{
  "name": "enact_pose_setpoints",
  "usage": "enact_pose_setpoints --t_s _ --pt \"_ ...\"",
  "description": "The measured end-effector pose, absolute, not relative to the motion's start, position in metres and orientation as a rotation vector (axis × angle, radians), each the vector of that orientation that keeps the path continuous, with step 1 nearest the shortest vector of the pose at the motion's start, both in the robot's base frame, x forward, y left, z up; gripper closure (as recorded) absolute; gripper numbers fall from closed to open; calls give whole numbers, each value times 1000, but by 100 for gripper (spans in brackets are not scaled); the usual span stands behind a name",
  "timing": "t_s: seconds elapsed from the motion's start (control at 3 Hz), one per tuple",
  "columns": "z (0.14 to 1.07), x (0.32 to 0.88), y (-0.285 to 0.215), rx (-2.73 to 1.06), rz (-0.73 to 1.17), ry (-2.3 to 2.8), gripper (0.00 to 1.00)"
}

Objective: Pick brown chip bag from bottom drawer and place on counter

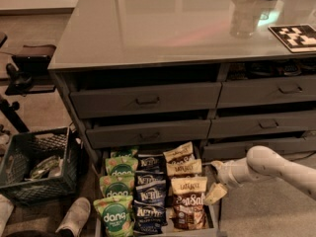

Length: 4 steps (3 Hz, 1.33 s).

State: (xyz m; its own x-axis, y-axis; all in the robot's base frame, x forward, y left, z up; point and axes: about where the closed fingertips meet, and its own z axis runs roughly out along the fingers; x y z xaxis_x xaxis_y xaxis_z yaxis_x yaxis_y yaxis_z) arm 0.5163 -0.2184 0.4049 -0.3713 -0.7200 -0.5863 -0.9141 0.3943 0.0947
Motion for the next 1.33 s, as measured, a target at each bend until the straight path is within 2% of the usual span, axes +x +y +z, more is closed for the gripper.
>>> enact_pose_setpoints --t_s 1.33 --pt "283 543 -187 -1602 757 2017 0"
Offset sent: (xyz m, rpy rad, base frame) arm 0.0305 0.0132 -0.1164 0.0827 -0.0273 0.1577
